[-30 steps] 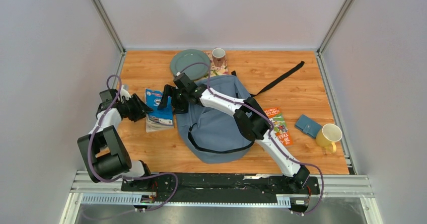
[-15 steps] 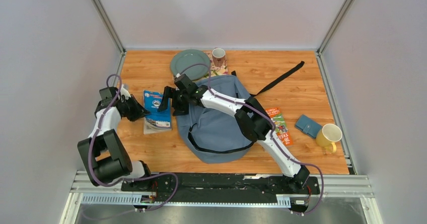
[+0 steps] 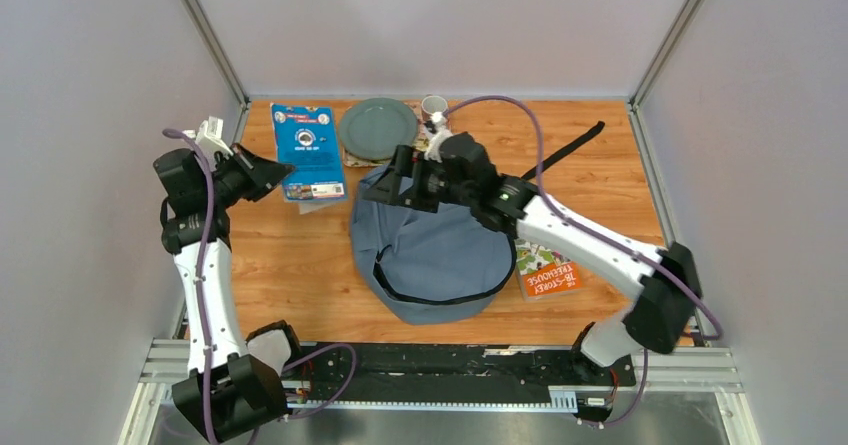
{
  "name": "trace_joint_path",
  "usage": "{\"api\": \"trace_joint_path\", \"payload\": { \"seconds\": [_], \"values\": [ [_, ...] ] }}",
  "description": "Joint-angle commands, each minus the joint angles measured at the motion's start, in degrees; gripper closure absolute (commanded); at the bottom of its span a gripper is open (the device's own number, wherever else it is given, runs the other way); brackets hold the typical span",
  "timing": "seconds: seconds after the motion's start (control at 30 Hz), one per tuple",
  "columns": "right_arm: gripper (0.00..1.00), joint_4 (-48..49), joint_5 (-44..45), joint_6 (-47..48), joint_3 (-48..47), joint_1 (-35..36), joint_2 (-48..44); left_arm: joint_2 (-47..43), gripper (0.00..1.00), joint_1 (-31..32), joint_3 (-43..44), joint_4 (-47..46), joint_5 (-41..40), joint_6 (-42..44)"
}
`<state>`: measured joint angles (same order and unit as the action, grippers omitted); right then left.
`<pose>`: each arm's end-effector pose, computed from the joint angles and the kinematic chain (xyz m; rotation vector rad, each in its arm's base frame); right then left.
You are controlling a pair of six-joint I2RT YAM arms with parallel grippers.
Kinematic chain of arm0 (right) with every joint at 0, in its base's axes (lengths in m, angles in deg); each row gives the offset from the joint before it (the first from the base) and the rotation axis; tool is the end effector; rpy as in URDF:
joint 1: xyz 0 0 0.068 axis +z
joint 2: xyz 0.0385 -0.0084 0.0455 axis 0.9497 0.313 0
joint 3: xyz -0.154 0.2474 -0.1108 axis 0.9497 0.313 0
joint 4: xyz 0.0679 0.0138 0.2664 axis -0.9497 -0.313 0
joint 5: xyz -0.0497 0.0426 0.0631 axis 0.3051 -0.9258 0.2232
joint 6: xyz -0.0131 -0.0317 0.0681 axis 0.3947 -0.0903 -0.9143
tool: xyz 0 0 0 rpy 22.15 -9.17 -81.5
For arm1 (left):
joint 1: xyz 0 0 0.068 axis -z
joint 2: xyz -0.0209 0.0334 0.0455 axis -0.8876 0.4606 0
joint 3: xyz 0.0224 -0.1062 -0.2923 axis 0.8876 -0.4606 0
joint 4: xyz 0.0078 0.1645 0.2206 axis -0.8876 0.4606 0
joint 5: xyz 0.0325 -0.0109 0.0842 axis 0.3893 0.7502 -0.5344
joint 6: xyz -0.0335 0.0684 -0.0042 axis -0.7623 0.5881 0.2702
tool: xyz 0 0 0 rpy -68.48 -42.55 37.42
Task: Pack the student bag
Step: Pick up the book at the corner of the board.
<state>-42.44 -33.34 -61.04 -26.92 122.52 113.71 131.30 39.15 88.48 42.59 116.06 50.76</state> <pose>0.2553 0.3358 0.3633 -0.1624 2.2905 1.2672 0.2214 0.0465 0.3738 -0.4007 1.9617 -0.8410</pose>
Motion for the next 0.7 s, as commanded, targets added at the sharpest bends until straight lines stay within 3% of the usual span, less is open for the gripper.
{"api": "trace_joint_path", "payload": {
  "seconds": [0.0,0.03,0.1,0.2,0.4,0.67],
  "values": [
    [0.03,5.1,5.1,0.2,11.4,-0.8,-12.8,-4.8,1.0,1.9,-3.5,-26.2,17.9,-21.0],
    [0.02,5.8,5.4,0.1,14.6,-0.8,-14.9,-5.5,1.0,2.6,-4.7,-33.9,19.4,-24.2],
    [0.02,6.3,6.3,-0.2,17.2,-0.8,-20.9,-6.1,1.0,7.0,-5.0,-37.9,19.4,-29.4],
    [0.01,6.5,7.2,-0.9,20.9,-0.8,-27.3,-5.4,1.0,15.6,-4.7,-37.8,17.3,-28.3],
    [0.0,4.9,11.3,-0.4,25.4,-0.8,-36.3,-3.8,1.0,26.2,-6.0,-40.2,13.5,-28.2],
    [0.0,3.6,15.7,0.9,27.0,-0.8,-40.6,0.2,1.0,39.5,-5.7,-46.2,13.3,-28.9]
  ]
}}
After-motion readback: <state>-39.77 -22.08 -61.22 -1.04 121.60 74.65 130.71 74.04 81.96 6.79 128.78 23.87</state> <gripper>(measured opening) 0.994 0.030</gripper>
